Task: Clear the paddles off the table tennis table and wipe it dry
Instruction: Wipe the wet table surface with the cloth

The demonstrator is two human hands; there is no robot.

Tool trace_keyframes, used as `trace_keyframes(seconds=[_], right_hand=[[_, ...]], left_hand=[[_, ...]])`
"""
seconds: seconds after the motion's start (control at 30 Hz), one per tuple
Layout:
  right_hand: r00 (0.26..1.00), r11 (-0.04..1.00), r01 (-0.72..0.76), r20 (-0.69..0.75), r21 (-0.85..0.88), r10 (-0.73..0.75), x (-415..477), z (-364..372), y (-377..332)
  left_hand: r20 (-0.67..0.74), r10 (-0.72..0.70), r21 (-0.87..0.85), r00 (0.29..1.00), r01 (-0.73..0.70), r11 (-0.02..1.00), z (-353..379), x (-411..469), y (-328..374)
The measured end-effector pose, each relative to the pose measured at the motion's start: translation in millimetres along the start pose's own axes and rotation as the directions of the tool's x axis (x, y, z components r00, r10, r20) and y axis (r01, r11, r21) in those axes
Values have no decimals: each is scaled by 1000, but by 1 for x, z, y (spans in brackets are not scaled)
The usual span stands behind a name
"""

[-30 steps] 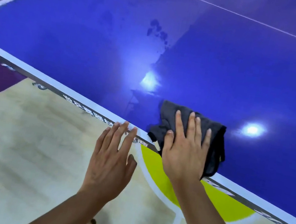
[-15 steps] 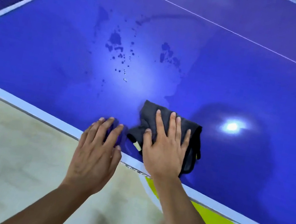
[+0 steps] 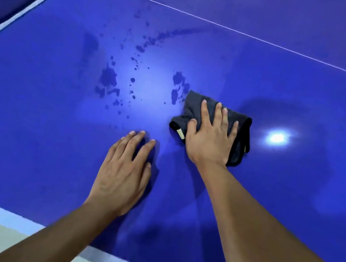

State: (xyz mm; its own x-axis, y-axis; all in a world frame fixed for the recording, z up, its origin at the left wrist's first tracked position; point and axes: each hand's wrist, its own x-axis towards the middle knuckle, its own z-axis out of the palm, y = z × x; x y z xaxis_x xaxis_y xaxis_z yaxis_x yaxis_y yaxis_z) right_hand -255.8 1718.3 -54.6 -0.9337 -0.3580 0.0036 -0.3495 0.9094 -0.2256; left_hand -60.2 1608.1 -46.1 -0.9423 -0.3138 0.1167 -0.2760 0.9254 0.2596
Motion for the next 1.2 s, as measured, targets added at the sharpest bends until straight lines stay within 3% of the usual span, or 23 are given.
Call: trace_keyframes(seconds=[0.47, 0.7, 0.9, 1.2], right_hand=[[999, 1000, -18, -30, -4, 18, 276, 0, 18], [1000, 1000, -12, -17, -22, 11, 363, -1, 24], [1000, 1000, 6, 3, -25, -6, 418, -3, 22], [996, 1000, -8, 91, -21, 10, 399, -5, 3]], left_hand=[[35, -22, 42, 999, 21, 999, 20, 268, -51], [66, -66, -6, 996, 66, 998, 27, 282, -60], [-4, -52, -24, 999, 52, 998, 28, 284, -56], [83, -64, 26, 994, 62, 998, 28, 285, -59]])
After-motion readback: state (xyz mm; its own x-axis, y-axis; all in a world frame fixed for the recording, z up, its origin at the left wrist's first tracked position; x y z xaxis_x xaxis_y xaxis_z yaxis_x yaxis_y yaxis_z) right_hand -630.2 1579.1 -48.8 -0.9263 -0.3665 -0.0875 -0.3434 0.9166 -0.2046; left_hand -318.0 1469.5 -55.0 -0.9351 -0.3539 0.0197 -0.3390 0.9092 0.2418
